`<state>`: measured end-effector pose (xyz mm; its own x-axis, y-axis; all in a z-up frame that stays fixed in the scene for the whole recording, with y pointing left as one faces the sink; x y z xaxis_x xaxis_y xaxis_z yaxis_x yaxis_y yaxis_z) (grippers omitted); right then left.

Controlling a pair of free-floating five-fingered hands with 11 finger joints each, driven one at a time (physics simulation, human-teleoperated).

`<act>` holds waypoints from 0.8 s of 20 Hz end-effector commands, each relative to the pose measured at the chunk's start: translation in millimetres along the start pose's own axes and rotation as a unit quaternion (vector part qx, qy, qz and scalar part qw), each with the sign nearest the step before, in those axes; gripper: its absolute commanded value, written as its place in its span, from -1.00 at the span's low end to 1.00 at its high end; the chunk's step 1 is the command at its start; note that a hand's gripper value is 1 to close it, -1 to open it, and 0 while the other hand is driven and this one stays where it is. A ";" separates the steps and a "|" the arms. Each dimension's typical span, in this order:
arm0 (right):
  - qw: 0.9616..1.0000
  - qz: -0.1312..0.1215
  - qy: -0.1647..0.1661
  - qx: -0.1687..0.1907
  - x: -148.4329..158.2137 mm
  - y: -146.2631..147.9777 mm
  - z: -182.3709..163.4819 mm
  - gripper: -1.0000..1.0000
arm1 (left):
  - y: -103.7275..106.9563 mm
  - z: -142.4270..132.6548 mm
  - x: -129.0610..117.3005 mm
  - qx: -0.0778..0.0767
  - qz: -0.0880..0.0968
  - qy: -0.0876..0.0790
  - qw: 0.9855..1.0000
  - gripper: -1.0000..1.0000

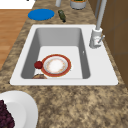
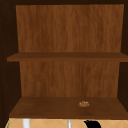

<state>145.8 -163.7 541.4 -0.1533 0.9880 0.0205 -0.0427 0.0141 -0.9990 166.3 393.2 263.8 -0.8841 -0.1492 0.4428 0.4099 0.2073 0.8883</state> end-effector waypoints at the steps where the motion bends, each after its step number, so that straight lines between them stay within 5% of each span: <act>1: 1.000 -0.001 -0.006 0.000 7.3 31.3 5.6 -1.00 | 0.0 0.0 0.0 0.000 0.000 0.000 1.000 0.00; 9: 0.997 -0.019 -0.071 -0.002 11.2 99.0 8.5 -1.00 | 0.0 0.0 0.0 0.000 0.000 0.000 1.000 0.00; 16: 0.998 -0.023 -0.061 0.028 10.4 119.8 -58.1 -1.00 | 0.0 0.0 0.0 0.000 0.000 0.000 1.000 0.00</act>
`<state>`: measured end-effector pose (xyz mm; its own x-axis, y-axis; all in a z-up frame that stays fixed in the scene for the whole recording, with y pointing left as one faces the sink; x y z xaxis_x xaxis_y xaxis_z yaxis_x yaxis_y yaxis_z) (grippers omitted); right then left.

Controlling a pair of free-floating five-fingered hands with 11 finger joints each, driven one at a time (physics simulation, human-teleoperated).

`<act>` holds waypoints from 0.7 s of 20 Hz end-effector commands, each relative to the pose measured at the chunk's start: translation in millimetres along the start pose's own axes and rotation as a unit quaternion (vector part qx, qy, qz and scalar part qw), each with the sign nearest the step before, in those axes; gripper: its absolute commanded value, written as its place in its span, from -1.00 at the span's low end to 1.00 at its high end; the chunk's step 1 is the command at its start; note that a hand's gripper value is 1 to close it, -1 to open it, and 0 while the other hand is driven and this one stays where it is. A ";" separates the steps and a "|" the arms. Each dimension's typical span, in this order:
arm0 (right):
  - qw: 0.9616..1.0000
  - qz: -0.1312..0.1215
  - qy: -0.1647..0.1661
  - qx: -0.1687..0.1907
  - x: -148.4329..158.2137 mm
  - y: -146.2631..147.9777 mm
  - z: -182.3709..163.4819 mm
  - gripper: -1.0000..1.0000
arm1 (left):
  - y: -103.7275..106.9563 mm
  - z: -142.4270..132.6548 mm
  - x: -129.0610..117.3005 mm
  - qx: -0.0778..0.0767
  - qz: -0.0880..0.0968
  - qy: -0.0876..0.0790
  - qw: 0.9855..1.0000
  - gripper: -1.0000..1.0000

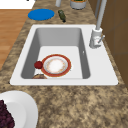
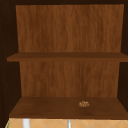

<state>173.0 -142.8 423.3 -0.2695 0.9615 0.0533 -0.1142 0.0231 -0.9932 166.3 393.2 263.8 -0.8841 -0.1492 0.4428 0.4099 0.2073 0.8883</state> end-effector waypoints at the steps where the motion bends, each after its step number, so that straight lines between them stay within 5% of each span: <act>1: 1.000 -0.011 -0.001 -0.003 -7.4 2.8 -30.6 -1.00 | 0.0 0.0 0.0 0.000 0.000 0.000 1.000 0.00; 14: 0.999 -0.031 -0.003 0.033 -36.2 24.3 -134.9 -1.00 | 0.0 0.0 0.0 0.000 0.000 0.000 1.000 0.00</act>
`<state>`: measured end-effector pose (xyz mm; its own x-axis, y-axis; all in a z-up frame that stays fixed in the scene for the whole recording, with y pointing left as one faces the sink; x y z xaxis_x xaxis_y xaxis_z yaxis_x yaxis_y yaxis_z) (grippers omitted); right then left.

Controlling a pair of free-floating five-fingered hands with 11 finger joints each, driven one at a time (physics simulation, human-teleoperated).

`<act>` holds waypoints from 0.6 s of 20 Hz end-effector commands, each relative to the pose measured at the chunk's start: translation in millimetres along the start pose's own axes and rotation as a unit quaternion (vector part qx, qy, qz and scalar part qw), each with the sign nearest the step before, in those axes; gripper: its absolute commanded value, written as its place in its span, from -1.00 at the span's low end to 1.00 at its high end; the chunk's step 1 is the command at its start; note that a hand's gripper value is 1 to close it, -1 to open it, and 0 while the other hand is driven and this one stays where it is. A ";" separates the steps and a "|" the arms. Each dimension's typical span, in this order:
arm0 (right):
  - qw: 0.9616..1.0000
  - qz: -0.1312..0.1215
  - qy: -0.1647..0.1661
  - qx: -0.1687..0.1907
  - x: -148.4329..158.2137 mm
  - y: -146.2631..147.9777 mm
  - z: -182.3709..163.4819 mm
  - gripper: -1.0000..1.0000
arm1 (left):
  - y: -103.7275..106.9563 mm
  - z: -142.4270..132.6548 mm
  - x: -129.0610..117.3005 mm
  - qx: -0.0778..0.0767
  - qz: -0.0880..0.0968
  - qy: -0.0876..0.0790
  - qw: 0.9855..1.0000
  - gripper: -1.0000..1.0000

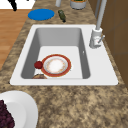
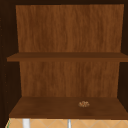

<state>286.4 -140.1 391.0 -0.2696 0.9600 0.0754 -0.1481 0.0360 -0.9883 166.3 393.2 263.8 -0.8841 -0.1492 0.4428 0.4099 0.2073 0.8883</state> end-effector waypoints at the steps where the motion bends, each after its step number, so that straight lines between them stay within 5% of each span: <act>1: 0.999 -0.027 -0.002 0.023 -9.2 9.3 -30.7 -1.00 | 0.0 0.0 0.0 0.000 0.000 0.000 1.000 0.00; 8: 0.997 -0.078 -0.010 0.027 -17.3 10.6 -70.9 -1.00 | 0.0 0.0 0.0 0.000 0.000 0.000 1.000 0.00; 12: 0.996 -0.077 -0.009 0.053 -23.0 7.9 -94.9 -1.00 | 0.0 0.0 0.0 0.000 0.000 0.000 1.000 0.00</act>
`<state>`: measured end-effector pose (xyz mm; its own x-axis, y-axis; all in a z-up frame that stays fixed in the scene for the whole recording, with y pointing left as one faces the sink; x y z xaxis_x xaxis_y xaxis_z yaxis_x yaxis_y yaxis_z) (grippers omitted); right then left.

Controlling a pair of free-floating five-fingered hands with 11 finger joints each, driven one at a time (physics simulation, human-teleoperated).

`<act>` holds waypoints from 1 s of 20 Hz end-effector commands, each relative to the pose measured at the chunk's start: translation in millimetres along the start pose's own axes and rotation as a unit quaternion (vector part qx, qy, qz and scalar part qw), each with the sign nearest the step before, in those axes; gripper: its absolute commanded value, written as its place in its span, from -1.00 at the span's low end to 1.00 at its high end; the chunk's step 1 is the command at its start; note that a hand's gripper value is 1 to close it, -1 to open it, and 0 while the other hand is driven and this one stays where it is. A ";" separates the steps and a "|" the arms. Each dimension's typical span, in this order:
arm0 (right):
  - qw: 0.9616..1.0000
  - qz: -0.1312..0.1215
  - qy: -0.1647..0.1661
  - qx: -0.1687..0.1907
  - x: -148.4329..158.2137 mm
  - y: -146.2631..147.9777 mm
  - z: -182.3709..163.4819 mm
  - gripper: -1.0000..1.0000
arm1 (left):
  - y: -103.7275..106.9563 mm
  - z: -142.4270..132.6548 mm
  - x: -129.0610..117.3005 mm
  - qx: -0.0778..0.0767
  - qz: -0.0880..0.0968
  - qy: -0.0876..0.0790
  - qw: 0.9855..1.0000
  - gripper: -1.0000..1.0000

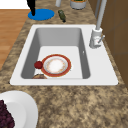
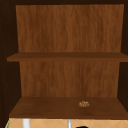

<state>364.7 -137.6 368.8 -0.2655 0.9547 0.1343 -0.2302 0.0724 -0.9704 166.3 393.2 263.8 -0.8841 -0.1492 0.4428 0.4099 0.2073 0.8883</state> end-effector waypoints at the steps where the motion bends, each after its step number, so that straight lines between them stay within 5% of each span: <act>1: 0.999 -0.044 -0.005 0.026 -4.9 -5.6 -22.9 -1.00 | 0.0 0.0 0.0 0.000 0.000 0.000 1.000 0.00; 8: 0.995 -0.026 0.004 0.095 -24.4 -8.1 -54.8 -1.00 | 0.0 0.0 0.0 0.000 0.000 0.000 1.000 0.00; 20: 0.982 -0.073 -0.005 0.175 -48.0 9.0 -137.4 -1.00 | 0.0 0.0 0.0 0.000 0.000 0.000 1.000 0.00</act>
<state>483.7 -144.7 333.1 -0.2326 0.9471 0.2211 -0.5217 0.0703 -0.8502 166.3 393.2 263.8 -0.8841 -0.1492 0.4428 0.4099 0.2073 0.8883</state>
